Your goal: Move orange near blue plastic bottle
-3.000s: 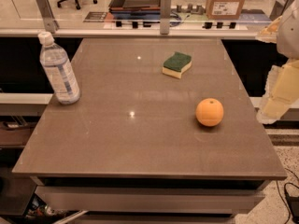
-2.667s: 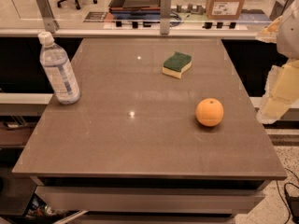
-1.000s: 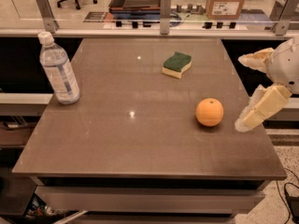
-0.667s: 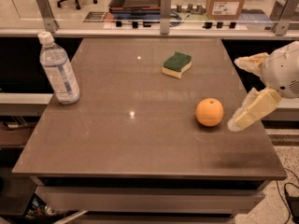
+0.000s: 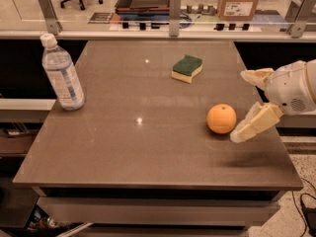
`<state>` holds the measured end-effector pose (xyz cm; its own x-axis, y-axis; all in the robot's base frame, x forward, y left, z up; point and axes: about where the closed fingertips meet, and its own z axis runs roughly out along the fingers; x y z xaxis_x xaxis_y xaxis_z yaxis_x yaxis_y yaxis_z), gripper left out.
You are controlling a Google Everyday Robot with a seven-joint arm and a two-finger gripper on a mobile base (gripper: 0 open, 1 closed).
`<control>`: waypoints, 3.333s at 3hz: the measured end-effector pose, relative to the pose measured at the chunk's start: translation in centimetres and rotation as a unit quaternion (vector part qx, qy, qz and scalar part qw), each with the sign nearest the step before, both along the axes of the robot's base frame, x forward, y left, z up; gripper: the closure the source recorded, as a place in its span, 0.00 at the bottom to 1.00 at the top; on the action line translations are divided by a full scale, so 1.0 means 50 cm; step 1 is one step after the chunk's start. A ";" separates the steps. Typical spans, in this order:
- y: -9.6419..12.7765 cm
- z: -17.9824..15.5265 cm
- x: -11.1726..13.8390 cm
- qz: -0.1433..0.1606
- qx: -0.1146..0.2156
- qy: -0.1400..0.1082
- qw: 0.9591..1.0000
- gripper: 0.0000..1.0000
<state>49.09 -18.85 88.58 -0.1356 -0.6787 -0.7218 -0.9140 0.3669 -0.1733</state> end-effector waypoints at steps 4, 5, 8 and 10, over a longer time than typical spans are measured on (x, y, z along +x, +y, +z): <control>0.039 -0.067 0.015 0.015 0.050 -0.001 0.999 0.23; 0.042 -0.067 0.015 0.016 0.050 -0.001 0.999 0.46; 0.053 -0.066 0.014 0.022 0.049 -0.001 0.999 1.00; 0.071 -0.021 0.018 -0.005 0.058 -0.010 0.998 1.00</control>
Offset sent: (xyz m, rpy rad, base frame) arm 0.0118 0.0077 -0.0415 0.1173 0.0149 -0.0029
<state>49.98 -15.32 87.54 -0.1268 -0.5891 -0.7981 -0.9072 0.3942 -0.1468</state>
